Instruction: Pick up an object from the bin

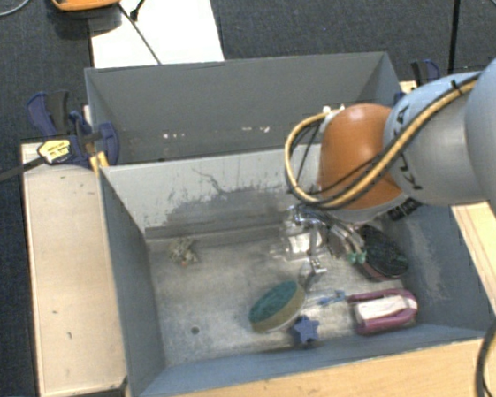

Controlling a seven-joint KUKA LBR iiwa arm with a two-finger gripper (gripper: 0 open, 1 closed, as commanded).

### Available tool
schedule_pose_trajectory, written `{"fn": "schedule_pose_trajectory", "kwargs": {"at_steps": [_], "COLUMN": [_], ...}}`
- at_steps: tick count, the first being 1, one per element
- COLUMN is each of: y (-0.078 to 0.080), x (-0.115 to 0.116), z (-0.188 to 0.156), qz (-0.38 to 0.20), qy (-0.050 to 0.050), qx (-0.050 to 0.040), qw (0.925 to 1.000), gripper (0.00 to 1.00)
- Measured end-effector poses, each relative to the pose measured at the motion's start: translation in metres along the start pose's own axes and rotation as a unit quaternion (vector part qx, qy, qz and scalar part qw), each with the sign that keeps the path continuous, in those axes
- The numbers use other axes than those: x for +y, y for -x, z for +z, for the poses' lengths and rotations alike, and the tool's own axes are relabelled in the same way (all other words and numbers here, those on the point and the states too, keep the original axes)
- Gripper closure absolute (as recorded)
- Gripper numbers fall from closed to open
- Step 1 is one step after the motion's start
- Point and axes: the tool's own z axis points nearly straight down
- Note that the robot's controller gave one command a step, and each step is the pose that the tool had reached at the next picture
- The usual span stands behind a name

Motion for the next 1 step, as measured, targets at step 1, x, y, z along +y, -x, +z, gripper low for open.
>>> {"fn": "schedule_pose_trajectory", "kwargs": {"at_steps": [1], "y": [0.0010], "x": [-0.0026], "z": [-0.0009], "qz": [0.001], "qy": [-0.001], "qx": [-0.0021], "qw": [1.0000], "gripper": [1.00]}}
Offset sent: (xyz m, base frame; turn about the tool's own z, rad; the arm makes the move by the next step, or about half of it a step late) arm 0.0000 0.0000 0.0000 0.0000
